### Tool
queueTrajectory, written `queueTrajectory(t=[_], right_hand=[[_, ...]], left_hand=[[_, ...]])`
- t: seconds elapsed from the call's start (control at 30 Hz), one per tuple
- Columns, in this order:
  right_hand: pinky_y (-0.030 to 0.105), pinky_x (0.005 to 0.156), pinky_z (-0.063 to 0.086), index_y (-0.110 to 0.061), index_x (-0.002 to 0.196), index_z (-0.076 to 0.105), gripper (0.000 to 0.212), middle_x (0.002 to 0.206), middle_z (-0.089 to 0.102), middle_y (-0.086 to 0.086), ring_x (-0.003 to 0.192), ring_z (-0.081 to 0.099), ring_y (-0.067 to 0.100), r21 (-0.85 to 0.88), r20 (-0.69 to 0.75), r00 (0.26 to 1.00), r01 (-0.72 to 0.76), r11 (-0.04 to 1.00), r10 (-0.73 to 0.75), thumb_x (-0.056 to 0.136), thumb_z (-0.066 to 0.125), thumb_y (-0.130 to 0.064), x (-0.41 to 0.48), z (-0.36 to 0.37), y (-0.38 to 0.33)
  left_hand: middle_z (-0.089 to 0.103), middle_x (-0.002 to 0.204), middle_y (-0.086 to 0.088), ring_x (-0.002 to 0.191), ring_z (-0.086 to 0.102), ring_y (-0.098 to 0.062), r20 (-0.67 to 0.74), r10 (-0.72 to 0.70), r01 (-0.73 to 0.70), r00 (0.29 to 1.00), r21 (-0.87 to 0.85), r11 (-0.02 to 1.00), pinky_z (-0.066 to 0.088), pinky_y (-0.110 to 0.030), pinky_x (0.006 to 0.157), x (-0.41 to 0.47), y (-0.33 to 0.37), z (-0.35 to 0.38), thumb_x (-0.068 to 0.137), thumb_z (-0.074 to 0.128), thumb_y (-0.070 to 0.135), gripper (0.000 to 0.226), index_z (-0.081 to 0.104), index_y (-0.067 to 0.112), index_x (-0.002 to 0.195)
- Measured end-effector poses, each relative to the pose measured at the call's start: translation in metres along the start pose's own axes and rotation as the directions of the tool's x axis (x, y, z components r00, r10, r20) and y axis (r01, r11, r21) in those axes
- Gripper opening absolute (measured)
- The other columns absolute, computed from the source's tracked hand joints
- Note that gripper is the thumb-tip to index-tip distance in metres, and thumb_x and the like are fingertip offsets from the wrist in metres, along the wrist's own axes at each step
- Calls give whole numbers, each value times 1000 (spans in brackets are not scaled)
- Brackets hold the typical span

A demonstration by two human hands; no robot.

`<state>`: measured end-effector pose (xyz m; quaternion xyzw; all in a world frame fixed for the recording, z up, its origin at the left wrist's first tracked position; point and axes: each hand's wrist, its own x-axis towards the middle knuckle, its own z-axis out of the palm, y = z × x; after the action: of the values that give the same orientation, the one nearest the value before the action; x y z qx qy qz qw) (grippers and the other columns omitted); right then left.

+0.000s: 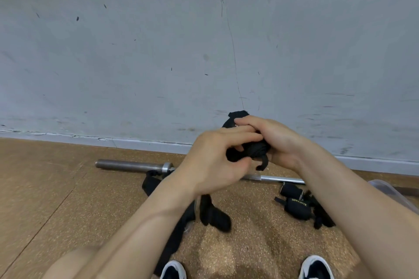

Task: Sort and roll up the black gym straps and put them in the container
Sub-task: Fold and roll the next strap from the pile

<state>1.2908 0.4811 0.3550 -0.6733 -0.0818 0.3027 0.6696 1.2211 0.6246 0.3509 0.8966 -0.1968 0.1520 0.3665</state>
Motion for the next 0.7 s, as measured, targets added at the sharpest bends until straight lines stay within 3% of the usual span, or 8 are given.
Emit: queueTrajectory(t=[0.07, 0.2, 0.27, 0.33, 0.4, 0.5, 0.63, 0.7], right_hand=[[30, 62, 46, -19, 73, 75, 33, 76, 68, 9, 68, 61, 18, -69, 49, 995, 95, 993, -91, 95, 54, -30, 2, 1, 0], [29, 55, 39, -21, 68, 70, 37, 63, 60, 3, 58, 53, 17, -53, 31, 987, 160, 986, -158, 97, 49, -29, 8, 11, 3], [29, 56, 40, -19, 77, 69, 26, 69, 60, 6, 60, 54, 18, 49, 44, 985, 163, 985, -165, 92, 60, -38, 10, 10, 1], [32, 63, 48, -18, 83, 74, 37, 81, 66, 9, 71, 63, 20, 117, 149, 970, 176, 977, -192, 69, 82, -50, 10, 3, 0], [34, 72, 56, -17, 86, 77, 45, 91, 72, 11, 83, 70, 23, 96, 261, 937, 213, 972, -231, 53, 93, -43, 10, -3, 0], [32, 75, 56, -17, 83, 77, 14, 91, 75, 9, 85, 71, 22, 44, 297, 921, 252, 967, -254, 69, 77, -17, 9, -9, -1], [26, 65, 57, -18, 74, 76, 13, 81, 74, 5, 76, 72, 18, 42, 322, 903, 287, 957, -284, 63, 77, -11, 7, -19, -4], [27, 68, 57, -16, 75, 75, 19, 81, 74, 5, 77, 71, 18, -12, 329, 898, 314, 950, -292, 57, 80, -16, 6, -21, -4]], left_hand=[[73, 83, 20, 75, 66, -2, -125, -182, 143, 975, -269, 952, 52, -20, 79, 1, 5, -5, 81, 56, -9, 44, 77, 25, 98], [76, 74, -3, 58, 67, -12, -262, -341, 147, 903, -558, 817, 53, -21, 61, 5, 11, -3, 77, 47, -20, 45, 75, 15, 80], [74, 76, -9, 61, 70, -19, -235, -457, 149, 858, -737, 659, 56, -23, 58, 9, 6, -10, 79, 46, -21, 40, 72, 9, 82], [69, 78, -9, 65, 70, -21, -172, -549, 170, 818, -840, 516, 58, -26, 59, 12, -8, -22, 79, 51, -19, 33, 71, 8, 79], [64, 77, -3, 72, 65, -16, -87, -550, 269, 830, -802, 533, 54, -27, 63, 13, -23, -30, 71, 62, -5, 21, 71, 15, 71], [64, 77, 3, 78, 59, -12, 105, -486, 433, 867, -640, 634, 44, -29, 76, 10, -38, -36, 69, 64, 14, 10, 70, 22, 69], [69, 88, 0, 88, 60, -13, 217, -422, 461, 880, -601, 652, 46, -31, 83, 9, -46, -40, 77, 60, 17, 15, 74, 18, 80], [71, 99, -8, 94, 64, -17, 364, -370, 518, 855, -556, 650, 50, -30, 86, 7, -48, -40, 83, 60, 21, 20, 75, 11, 92]])
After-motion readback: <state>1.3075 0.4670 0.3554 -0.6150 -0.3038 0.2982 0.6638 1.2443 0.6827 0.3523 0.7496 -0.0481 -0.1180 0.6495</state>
